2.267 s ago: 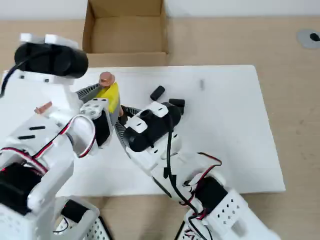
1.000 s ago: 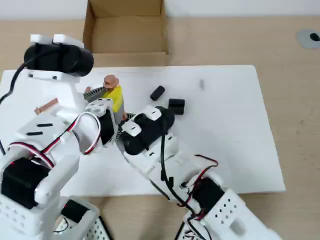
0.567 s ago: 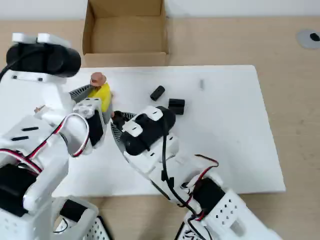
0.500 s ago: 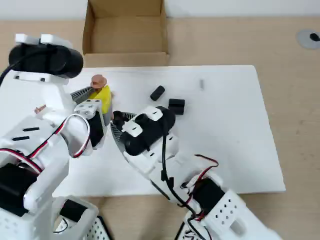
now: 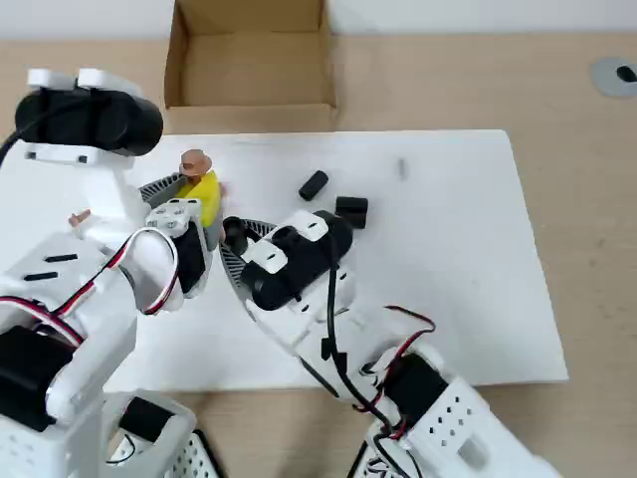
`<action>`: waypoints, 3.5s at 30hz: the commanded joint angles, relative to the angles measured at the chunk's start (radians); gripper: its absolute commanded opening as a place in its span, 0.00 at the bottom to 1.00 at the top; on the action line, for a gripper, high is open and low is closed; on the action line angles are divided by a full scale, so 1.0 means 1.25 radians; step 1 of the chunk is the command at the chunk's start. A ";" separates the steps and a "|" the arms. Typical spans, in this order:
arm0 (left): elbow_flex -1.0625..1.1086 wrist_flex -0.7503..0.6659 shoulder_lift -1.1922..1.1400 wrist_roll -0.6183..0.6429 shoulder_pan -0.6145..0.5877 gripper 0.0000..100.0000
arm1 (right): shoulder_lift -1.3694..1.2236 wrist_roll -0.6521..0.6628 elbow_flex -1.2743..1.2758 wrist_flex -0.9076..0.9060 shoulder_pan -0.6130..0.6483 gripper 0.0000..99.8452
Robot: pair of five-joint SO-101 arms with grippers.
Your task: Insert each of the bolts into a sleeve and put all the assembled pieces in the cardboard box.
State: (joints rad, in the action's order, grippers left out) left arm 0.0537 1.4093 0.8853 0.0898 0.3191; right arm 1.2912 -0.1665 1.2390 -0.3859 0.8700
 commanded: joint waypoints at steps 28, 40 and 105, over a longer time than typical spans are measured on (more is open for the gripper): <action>0.009 -0.047 0.008 0.000 0.027 0.01 | 0.012 -0.001 -0.003 0.026 0.008 0.01; 0.012 -0.045 0.007 -0.001 0.027 0.01 | 0.012 -0.001 -0.003 0.027 0.008 0.01; 0.124 -0.158 0.009 -0.050 0.017 0.01 | 0.013 -0.001 -0.004 0.028 0.008 0.01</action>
State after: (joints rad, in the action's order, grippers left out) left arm 0.2133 1.2344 0.8869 0.0361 0.3560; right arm 1.2896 -0.1680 1.2436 -0.3828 0.8684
